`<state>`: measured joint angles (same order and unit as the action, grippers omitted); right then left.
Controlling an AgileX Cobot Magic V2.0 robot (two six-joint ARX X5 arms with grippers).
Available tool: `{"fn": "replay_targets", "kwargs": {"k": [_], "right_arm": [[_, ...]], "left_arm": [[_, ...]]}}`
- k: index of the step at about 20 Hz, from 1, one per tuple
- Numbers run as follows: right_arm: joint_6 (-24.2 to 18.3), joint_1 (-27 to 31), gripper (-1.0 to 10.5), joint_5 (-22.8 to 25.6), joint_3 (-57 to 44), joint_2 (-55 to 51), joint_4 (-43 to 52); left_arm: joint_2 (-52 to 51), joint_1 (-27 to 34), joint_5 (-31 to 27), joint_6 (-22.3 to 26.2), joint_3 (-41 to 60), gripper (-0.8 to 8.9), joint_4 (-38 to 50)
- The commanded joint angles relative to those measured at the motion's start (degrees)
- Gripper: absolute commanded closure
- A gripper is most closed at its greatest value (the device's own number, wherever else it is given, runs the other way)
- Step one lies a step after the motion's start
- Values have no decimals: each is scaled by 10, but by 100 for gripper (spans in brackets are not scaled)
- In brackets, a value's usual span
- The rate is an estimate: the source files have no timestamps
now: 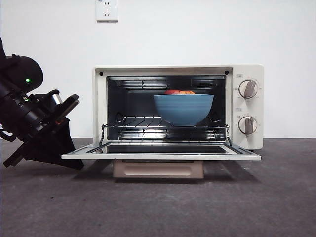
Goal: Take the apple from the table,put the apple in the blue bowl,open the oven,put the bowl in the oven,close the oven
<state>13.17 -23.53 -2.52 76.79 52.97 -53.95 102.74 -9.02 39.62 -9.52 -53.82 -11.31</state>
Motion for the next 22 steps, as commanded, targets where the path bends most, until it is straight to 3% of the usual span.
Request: {"fn": "replay_targets", "kwargs": {"k": [1,4,10,17,22], "right_arm": [[-14,-3,717,13,11,4,2],[-14,-3,717,12,11,4,-1],[-14,-3,717,12,11,1,-8],[-12,-3,717,11,11,0,-19],[-14,-3,717,9,11,0,-37]], "left_arm": [[11,-4,59,-2,-3,807,7],[11,1,101,-14,-3,807,24],[11,19,145,-120,-3,807,138],[11,23,138,-252,-5,807,324],[11,23,94,-275,-24,807,364]]}}
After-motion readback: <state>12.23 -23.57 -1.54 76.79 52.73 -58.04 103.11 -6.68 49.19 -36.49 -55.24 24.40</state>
